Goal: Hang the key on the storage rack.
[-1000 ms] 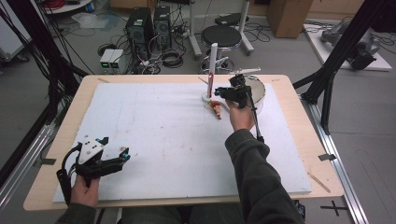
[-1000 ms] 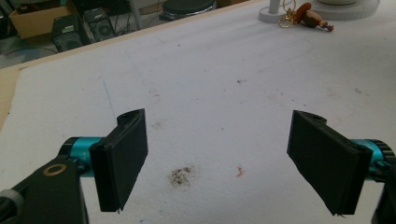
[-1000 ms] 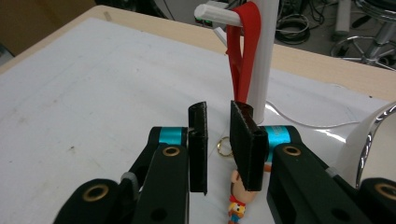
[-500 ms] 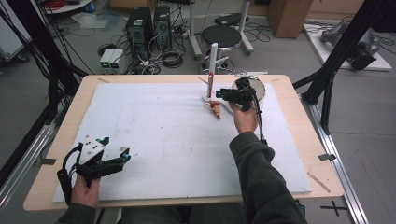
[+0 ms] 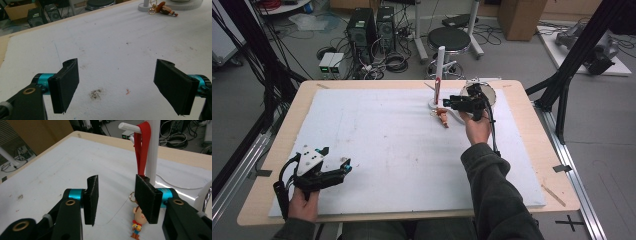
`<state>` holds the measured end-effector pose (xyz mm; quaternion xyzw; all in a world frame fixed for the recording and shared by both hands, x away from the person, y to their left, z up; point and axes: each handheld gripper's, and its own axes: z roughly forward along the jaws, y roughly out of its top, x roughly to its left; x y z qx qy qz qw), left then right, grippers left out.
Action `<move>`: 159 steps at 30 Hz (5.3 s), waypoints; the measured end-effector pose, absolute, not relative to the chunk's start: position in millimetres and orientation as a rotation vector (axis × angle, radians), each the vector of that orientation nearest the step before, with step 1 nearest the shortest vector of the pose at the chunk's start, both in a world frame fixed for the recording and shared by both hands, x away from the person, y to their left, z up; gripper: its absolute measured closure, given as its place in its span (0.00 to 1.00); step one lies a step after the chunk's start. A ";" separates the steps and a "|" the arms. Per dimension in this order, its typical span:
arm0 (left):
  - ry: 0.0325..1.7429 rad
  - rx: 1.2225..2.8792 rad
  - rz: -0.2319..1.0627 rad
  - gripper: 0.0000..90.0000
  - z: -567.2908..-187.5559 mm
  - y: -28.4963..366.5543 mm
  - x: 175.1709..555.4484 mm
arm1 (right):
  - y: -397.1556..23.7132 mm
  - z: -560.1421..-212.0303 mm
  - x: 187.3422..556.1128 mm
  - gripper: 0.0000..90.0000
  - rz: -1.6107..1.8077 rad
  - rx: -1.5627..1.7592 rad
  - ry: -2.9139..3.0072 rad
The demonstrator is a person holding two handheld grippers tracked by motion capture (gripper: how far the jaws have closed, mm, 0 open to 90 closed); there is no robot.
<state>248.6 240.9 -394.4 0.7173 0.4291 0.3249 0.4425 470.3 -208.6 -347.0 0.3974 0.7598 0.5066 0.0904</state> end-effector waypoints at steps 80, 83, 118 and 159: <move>1.070 1.786 0.800 0.23 -394.8 239.6 248.8 | -218.2 -360.6 393.1 0.12 1.398 1.008 2.341; 1.070 1.790 0.799 0.23 -394.9 239.6 248.8 | -217.9 -357.6 388.5 0.12 1.408 0.988 2.336; 1.075 1.788 0.791 0.23 -395.1 238.8 248.2 | -249.7 -376.5 357.2 0.12 1.412 0.996 2.306; 1.075 1.800 0.760 0.23 -395.2 239.0 248.2 | -286.6 -393.3 312.6 0.12 1.404 1.013 2.269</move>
